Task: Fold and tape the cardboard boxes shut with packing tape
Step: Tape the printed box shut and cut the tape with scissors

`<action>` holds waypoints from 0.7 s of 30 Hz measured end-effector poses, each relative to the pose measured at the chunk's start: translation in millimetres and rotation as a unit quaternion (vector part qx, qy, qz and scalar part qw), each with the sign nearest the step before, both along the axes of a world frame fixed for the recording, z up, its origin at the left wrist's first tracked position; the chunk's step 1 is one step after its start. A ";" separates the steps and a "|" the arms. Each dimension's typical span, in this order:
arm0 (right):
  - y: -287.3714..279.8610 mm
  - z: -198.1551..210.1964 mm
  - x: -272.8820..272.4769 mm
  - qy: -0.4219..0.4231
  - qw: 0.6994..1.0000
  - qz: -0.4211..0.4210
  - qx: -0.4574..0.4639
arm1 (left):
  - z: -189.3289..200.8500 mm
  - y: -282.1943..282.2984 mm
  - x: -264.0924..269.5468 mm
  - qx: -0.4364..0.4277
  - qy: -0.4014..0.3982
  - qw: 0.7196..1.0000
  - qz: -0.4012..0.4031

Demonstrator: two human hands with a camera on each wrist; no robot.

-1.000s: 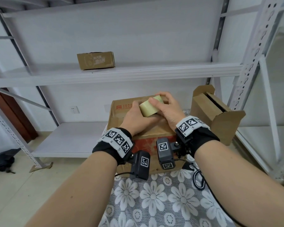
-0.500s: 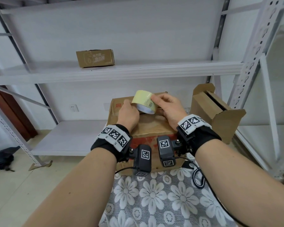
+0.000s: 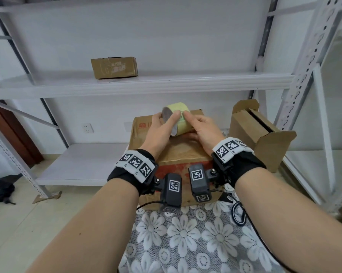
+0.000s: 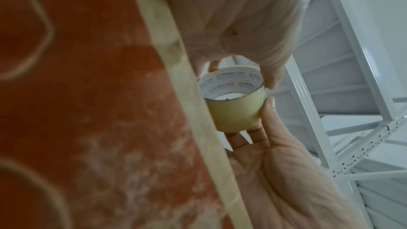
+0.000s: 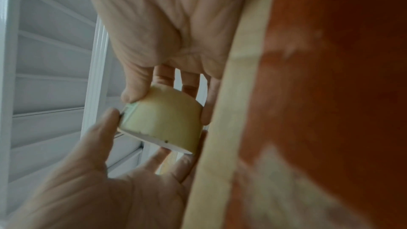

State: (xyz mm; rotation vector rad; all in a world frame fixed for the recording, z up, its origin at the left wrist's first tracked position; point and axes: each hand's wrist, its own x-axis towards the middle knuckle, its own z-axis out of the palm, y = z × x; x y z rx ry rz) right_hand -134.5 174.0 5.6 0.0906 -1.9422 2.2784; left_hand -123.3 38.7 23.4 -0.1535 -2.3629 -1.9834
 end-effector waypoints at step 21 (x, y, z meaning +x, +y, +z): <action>0.1 0.0 -1.1 0.001 1.000 -0.017 0.020 | -9.6 -3.7 -9.8 -0.008 0.026 0.999 -0.033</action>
